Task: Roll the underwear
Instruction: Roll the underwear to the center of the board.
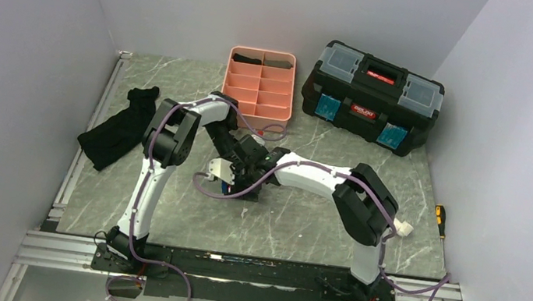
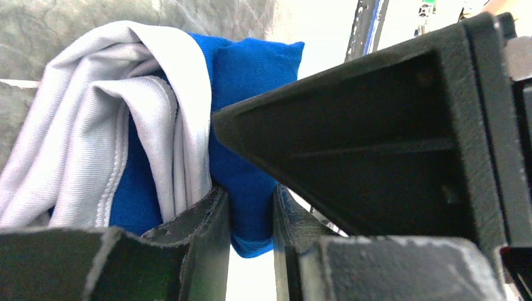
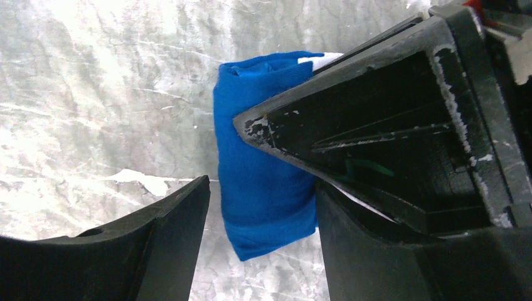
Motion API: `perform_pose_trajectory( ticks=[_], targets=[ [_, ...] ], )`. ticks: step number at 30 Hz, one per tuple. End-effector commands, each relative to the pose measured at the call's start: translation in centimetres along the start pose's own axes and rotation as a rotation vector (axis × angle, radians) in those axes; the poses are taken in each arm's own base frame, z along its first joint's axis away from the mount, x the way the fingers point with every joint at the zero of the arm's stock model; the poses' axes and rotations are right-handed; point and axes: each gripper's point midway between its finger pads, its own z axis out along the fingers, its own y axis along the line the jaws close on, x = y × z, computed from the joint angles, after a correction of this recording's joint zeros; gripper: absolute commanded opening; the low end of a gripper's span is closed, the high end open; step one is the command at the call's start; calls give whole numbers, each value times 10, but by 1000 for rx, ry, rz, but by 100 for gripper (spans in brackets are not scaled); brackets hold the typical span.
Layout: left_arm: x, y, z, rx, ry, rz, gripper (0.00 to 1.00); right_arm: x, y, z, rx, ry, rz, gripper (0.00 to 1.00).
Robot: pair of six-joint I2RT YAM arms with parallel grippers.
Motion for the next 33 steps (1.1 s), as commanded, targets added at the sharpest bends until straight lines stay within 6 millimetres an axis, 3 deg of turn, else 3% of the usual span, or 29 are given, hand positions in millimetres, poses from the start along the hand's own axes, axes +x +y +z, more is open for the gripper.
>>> perform_pose_trajectory(
  ticks=[1,14,18,22,26,33],
  targets=[
    [0,24,-1,-34,-1,67,0,-14,-16,3,45,-24,-33,65],
    [0,24,-1,-33,-2,66,0,-1,-7,23,-6,9,-37,59],
    [0,25,-1,-42,0,62,0,9,2,30,-44,32,-25,47],
    [-1,27,-2,-60,-3,57,4,19,13,32,-85,64,-6,26],
    [0,34,-2,-107,0,26,15,29,24,28,-119,104,24,0],
    [-3,29,-4,-133,-40,12,47,66,48,17,-139,229,126,0]
  ],
)
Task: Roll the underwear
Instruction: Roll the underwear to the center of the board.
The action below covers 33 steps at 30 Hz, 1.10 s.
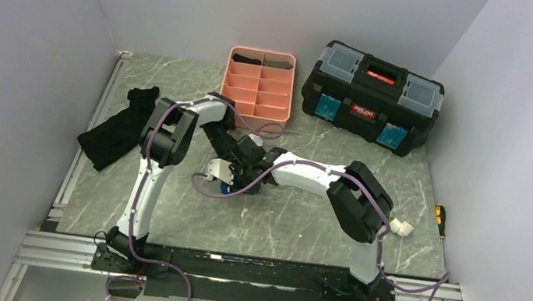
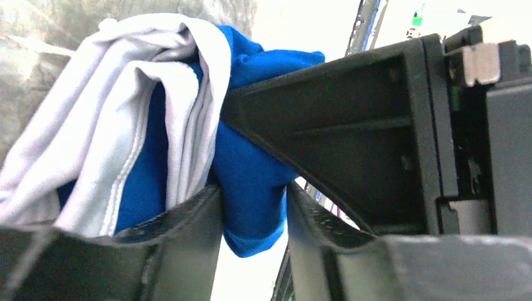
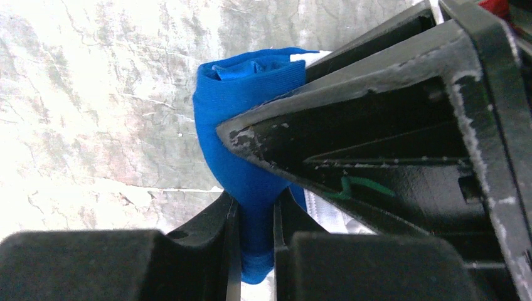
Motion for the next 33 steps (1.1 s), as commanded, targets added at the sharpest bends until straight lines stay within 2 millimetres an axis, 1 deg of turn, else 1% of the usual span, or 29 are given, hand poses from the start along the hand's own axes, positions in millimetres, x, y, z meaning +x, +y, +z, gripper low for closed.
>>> perform_pose_trajectory(
  ticks=[1,4,5,6,7,13,16,24,27,29,33],
  targets=[
    [-9,25,-4,-107,-41,89,50,63,57,4,-140,204,144,0],
    [-11,21,-4,-102,-55,88,64,77,69,-1,-148,242,184,0],
    [-12,20,-5,-101,-60,91,72,81,73,-2,-154,254,192,0],
    [-14,18,-6,-99,-69,98,92,85,76,-4,-160,267,200,0],
    [-15,15,-7,-97,-75,101,99,88,79,-6,-162,275,206,0],
    [-22,6,-17,-135,-102,134,99,105,86,-15,-163,320,233,0],
    [-25,-1,-20,-139,-120,160,99,108,84,-19,-150,315,244,0],
    [-38,-17,-25,-96,-176,194,99,91,74,-15,-157,280,239,0],
    [-36,-18,-30,-113,-176,206,99,93,76,-14,-161,285,240,0],
    [-33,-17,-35,-131,-170,214,99,97,78,-14,-163,297,244,0],
    [-23,-18,-47,-152,-161,247,99,101,76,-16,-159,294,270,0]
  ],
)
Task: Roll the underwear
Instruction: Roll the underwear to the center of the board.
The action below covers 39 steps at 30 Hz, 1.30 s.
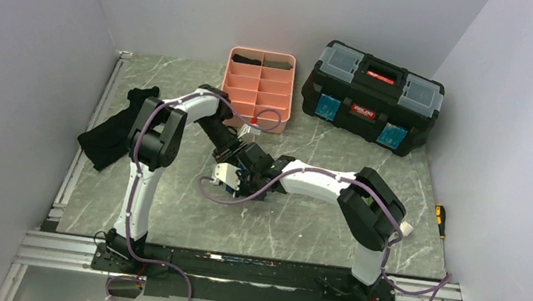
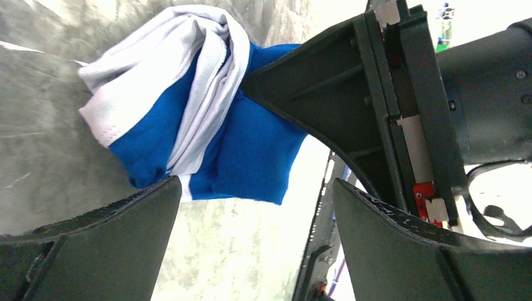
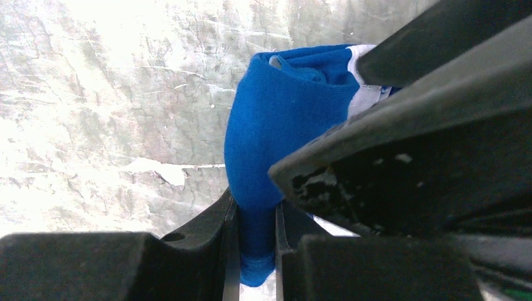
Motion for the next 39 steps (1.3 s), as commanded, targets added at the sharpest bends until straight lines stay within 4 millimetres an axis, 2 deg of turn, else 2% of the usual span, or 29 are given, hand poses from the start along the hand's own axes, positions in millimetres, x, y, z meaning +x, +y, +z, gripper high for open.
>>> perform_pose_trajectory(
  ticks=[1,9,12,15,19,23,27,29,32,37,39],
  targets=[
    [-6,-1,-28,-85,-24,197,99,86,49,-6,-175,295,191,0],
    [20,8,-38,-109,37,243,87,81,37,-10,-179,259,238,0],
    [24,8,-49,-135,17,252,87,84,35,-12,-173,265,252,0],
    [28,8,-61,-177,-3,253,82,88,35,-14,-168,274,262,0],
    [34,13,-77,-252,-45,239,72,99,39,-19,-171,317,273,0],
    [44,24,-91,-352,-86,194,57,106,47,-28,-194,351,276,0],
    [56,35,-110,-478,-135,140,44,103,52,-36,-244,374,281,0],
    [60,38,-120,-539,-168,131,43,98,53,-39,-272,374,285,0],
    [65,35,-129,-599,-202,138,40,91,53,-41,-316,372,286,0],
    [70,25,-136,-670,-260,157,23,86,44,-40,-376,348,315,0],
    [73,17,-132,-658,-275,159,24,84,38,-38,-393,335,320,0]
  ],
)
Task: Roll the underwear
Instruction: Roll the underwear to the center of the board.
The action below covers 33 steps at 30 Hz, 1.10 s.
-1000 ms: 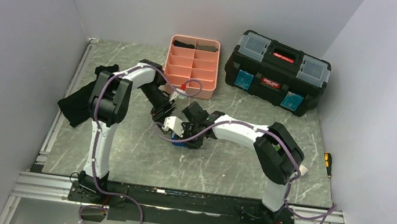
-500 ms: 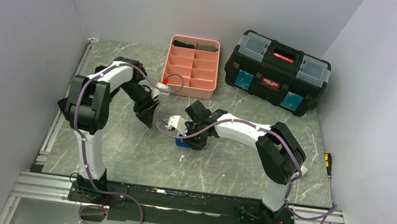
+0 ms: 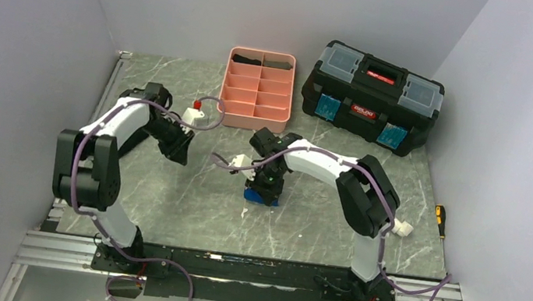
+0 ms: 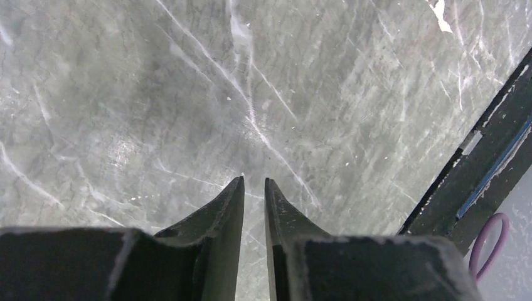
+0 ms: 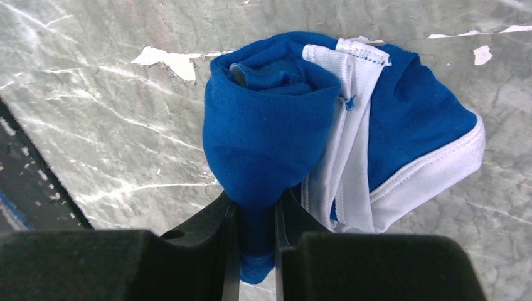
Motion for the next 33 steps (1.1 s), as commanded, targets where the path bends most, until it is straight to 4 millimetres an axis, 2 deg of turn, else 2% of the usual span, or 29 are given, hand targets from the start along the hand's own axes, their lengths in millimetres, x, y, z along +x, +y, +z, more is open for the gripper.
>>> perform_pose_trajectory(
  ticks=[1,3,7,9,11,16,19,23,28,33],
  targets=[
    [-10,-8,-13,-52,-82,28,24,40,11,3,-144,153,71,0],
    [-10,-16,-16,-48,-104,45,21,35,8,2,-180,130,76,0],
    [-6,-28,-21,-80,-142,84,8,30,-3,0,-231,105,75,0],
    [-7,-36,-26,-83,-163,116,6,27,-8,-2,-253,95,69,0],
    [-10,-43,-31,-86,-194,156,0,25,-12,-1,-277,89,73,0],
    [-23,-68,-32,-92,-222,290,1,21,-22,2,-308,70,80,0],
    [-32,-87,-23,-82,-218,390,1,19,-25,5,-341,60,85,0],
    [-46,-107,-6,-69,-187,487,7,17,-28,13,-390,70,88,0],
    [-71,-126,15,-31,-167,544,0,9,-33,21,-442,66,91,0],
    [-95,-149,39,-25,-165,679,9,8,-35,29,-521,69,105,0]
  ],
)
